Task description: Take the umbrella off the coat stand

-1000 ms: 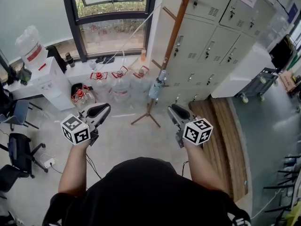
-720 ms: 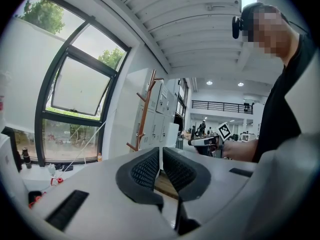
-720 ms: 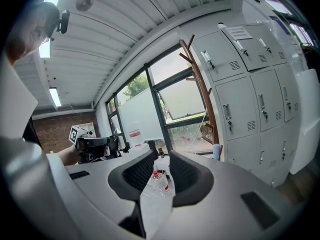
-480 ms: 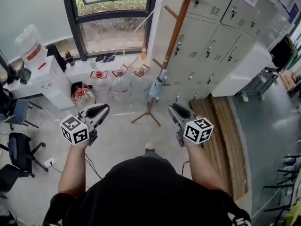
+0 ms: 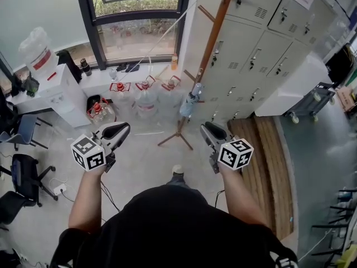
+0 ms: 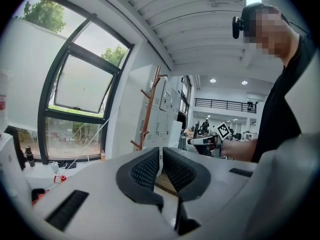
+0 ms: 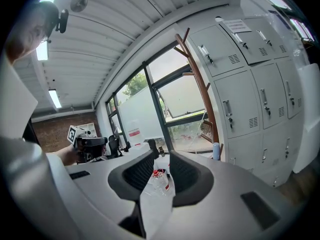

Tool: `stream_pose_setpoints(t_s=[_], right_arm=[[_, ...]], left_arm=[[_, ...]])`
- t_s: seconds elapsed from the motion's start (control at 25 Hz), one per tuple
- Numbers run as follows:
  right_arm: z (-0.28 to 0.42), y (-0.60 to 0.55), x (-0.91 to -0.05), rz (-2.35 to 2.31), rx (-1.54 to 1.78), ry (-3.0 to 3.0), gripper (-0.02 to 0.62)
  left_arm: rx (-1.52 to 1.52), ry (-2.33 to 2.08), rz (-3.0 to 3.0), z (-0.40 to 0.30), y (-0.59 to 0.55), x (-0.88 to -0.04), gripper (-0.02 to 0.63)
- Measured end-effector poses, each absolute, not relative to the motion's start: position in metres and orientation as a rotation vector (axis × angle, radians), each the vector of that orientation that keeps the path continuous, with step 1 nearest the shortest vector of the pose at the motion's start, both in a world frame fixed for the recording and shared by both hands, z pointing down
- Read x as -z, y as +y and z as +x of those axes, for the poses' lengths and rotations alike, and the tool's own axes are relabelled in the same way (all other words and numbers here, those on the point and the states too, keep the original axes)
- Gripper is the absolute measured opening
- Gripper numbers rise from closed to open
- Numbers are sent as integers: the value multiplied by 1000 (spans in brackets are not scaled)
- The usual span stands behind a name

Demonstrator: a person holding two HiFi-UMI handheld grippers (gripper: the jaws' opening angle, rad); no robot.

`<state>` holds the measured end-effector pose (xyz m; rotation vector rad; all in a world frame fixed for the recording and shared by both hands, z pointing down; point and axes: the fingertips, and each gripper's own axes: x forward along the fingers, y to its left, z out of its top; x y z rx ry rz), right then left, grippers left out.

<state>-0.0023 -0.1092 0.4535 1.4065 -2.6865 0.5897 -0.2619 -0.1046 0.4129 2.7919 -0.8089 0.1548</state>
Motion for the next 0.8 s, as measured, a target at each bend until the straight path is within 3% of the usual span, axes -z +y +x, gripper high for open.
stream_pose_setpoints(t_s=[0.8], right_arm=[[35,-197,-471,1383,-628,-2693,113]], left_arm=[[-194,-812,2762,-221,-184,-430,29]])
